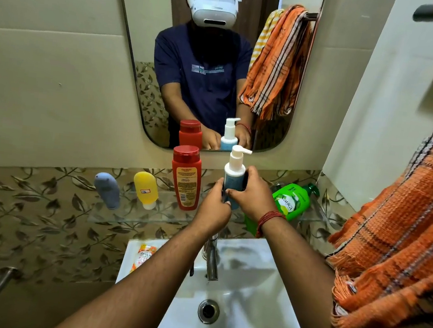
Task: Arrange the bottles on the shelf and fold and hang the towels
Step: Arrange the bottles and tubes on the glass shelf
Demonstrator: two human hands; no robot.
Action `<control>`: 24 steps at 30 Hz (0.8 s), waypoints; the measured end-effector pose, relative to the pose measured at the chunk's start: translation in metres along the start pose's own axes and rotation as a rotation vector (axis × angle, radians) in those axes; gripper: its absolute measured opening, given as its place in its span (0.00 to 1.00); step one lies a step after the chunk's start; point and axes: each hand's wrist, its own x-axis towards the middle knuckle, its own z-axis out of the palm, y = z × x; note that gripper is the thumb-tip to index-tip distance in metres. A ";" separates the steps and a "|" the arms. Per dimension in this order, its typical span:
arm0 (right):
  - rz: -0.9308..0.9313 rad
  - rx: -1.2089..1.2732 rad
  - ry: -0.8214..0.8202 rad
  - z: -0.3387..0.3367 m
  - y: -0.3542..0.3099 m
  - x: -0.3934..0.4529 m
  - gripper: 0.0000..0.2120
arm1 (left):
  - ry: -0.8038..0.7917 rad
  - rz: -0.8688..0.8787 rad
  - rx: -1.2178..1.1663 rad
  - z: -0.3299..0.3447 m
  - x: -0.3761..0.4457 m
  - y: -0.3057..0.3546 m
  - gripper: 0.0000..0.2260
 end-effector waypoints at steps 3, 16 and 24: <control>0.012 0.011 -0.054 0.000 0.003 0.002 0.28 | 0.033 0.001 0.034 0.001 0.000 -0.004 0.29; 0.019 0.141 -0.172 -0.017 0.004 0.010 0.27 | 0.100 -0.054 0.008 -0.001 -0.002 -0.014 0.23; -0.014 0.053 -0.229 -0.015 0.007 0.020 0.31 | 0.059 0.016 0.100 0.004 -0.002 -0.009 0.38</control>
